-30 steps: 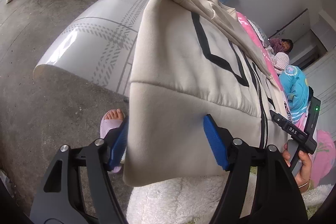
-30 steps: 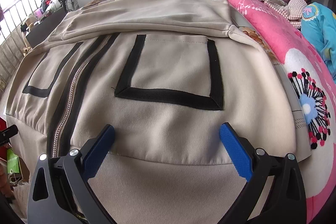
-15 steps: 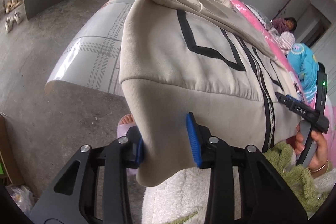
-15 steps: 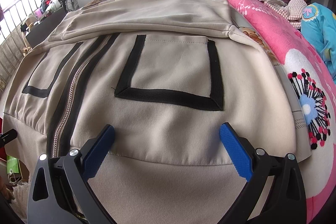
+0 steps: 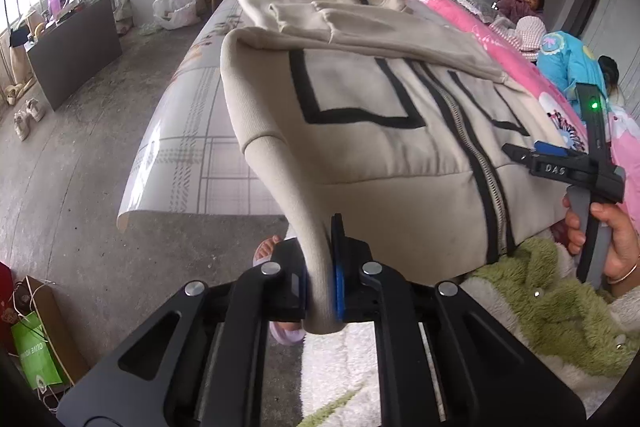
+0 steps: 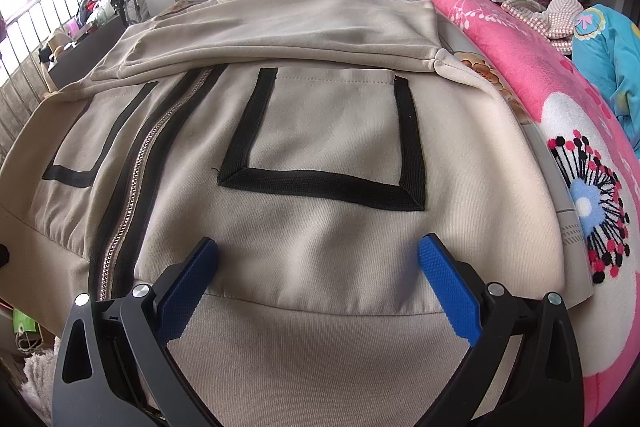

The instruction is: Fold large clothes

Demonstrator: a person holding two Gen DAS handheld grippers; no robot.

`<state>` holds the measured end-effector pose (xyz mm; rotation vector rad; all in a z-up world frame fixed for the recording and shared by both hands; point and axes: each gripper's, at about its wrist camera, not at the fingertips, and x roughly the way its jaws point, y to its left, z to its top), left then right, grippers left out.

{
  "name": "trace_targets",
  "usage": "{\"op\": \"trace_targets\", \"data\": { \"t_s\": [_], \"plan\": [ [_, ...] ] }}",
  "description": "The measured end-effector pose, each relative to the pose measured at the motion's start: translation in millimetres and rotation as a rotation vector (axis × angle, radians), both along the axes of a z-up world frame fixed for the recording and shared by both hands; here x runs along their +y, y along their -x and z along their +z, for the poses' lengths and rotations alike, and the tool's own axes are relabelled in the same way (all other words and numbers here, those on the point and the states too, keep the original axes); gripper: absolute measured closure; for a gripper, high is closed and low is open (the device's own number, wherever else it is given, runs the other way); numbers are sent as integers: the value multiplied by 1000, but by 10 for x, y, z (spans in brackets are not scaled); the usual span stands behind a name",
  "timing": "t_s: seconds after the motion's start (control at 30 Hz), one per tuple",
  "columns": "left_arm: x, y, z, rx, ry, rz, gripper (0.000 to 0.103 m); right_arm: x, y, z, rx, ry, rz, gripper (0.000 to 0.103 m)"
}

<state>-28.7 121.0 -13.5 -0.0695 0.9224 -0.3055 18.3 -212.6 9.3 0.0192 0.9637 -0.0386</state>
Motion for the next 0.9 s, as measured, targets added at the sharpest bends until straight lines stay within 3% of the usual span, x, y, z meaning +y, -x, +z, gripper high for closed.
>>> {"op": "trace_targets", "data": {
  "t_s": [0.9],
  "plan": [
    [-168, -125, 38, 43, -59, 12, 96, -34, -2, 8, 8, -1, 16, 6]
  ]
}}
